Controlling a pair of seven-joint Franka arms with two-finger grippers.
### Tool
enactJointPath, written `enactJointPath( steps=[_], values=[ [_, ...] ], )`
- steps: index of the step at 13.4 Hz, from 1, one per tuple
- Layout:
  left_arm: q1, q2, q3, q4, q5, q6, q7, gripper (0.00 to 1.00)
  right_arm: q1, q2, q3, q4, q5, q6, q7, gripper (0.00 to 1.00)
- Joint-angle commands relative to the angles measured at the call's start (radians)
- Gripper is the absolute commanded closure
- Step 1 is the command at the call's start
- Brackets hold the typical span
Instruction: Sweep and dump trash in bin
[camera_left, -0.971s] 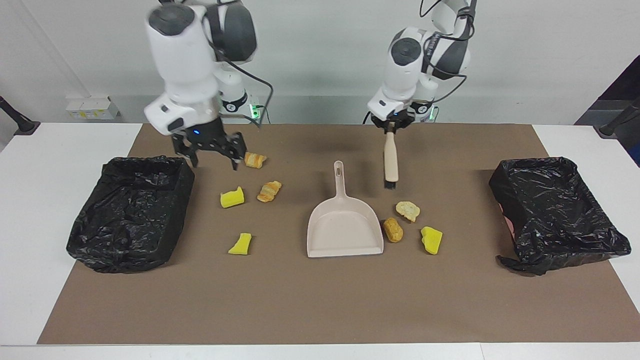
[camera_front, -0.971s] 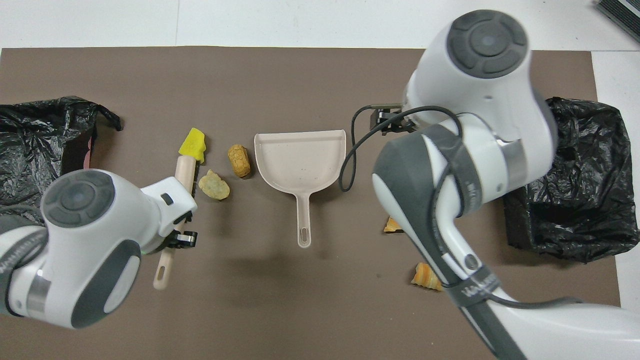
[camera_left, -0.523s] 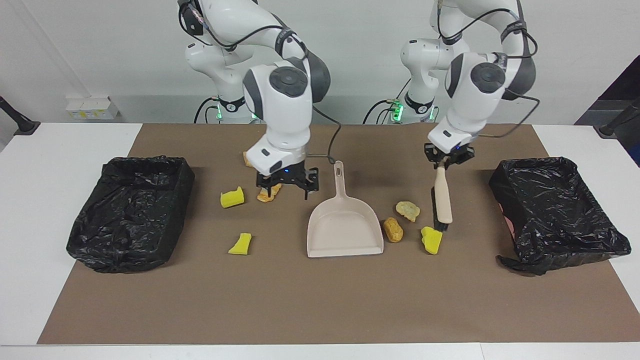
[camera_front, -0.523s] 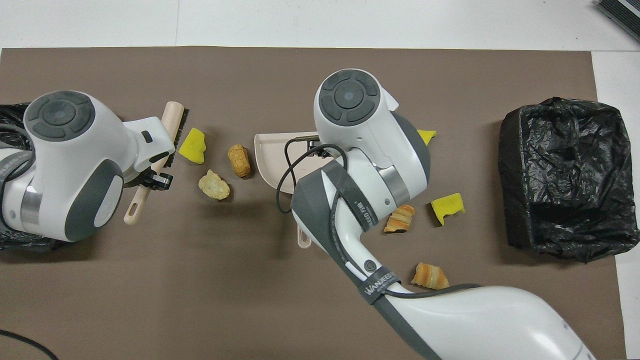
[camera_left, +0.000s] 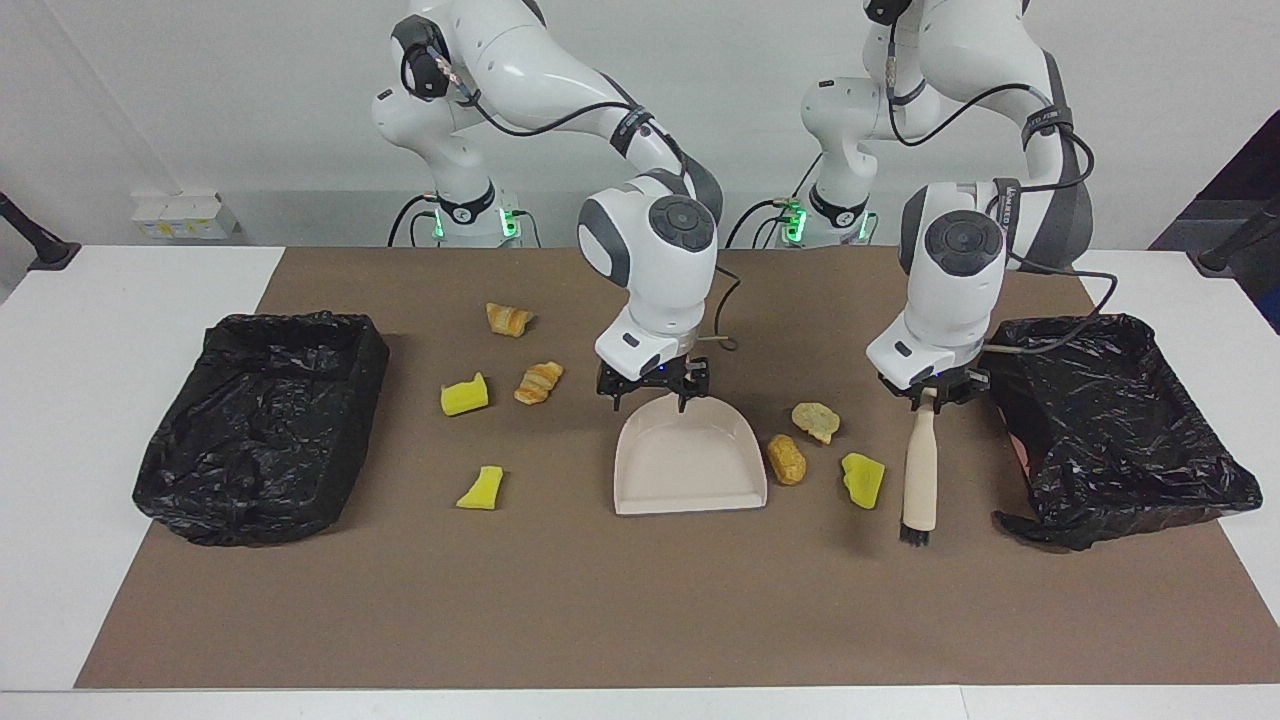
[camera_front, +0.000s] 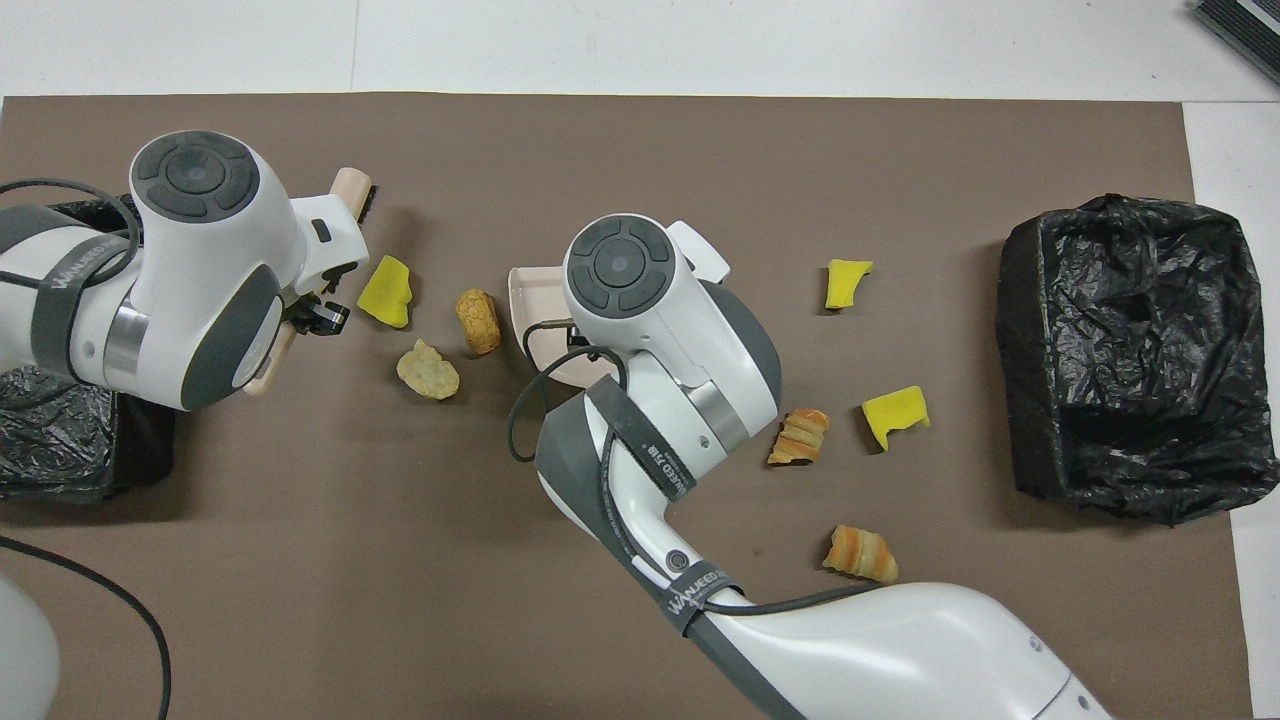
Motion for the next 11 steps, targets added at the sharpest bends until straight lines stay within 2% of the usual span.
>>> enactJointPath(
  steps=[1,4,7,9,11],
  values=[
    [-0.017,-0.011,-0.001,-0.005,0.008,-0.014,0.007,1.00,0.026,-0.082,0.010,-0.128,0.039,0.058,0.028,0.00],
    [-0.008,-0.017,-0.001,-0.018,0.008,-0.004,0.008,1.00,0.038,-0.100,0.012,-0.164,0.039,0.062,-0.030,0.01],
    [-0.003,-0.017,0.001,-0.018,0.008,-0.001,0.010,1.00,0.067,-0.114,0.012,-0.236,0.039,0.096,-0.074,0.13],
    [0.000,-0.017,-0.001,-0.019,0.007,0.002,0.010,1.00,0.066,-0.122,0.013,-0.259,0.048,0.117,-0.115,0.15],
    [0.008,-0.017,-0.001,-0.024,0.007,0.005,0.011,1.00,0.066,-0.126,0.013,-0.269,0.059,0.124,-0.118,0.31]
  ],
)
